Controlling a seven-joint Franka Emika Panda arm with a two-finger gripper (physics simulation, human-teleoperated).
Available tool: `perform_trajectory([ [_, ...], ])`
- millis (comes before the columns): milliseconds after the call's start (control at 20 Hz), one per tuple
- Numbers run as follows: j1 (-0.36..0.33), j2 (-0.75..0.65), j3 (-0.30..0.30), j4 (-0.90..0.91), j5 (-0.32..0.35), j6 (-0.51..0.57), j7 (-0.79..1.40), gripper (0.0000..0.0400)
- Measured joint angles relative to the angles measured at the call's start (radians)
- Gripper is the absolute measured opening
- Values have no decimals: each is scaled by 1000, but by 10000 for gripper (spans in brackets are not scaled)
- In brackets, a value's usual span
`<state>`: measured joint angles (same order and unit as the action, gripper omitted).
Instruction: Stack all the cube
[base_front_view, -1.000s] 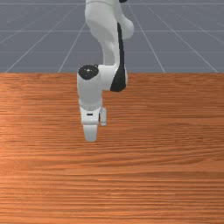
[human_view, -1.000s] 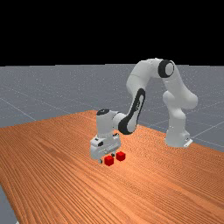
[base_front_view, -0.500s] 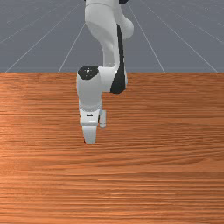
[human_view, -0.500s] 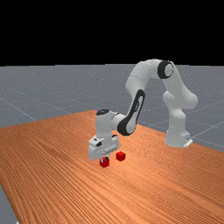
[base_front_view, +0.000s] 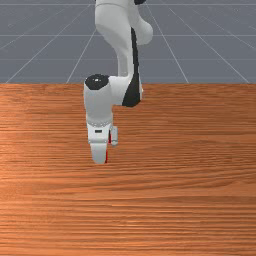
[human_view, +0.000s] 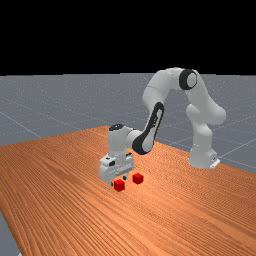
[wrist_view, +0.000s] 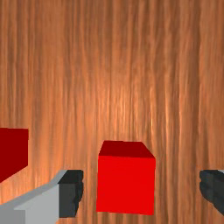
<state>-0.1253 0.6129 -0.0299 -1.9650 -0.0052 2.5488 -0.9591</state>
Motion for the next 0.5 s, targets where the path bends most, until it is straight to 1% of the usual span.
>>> perform_trajectory([
  [50,13,6,-15,2,-12,9,24,396],
  [100,3,23,-5,25,-2,-22,11,398],
  [200,3,46,-6,37,-2,-17,12,399],
  [500,4,78,-8,31,-4,37,14,400],
])
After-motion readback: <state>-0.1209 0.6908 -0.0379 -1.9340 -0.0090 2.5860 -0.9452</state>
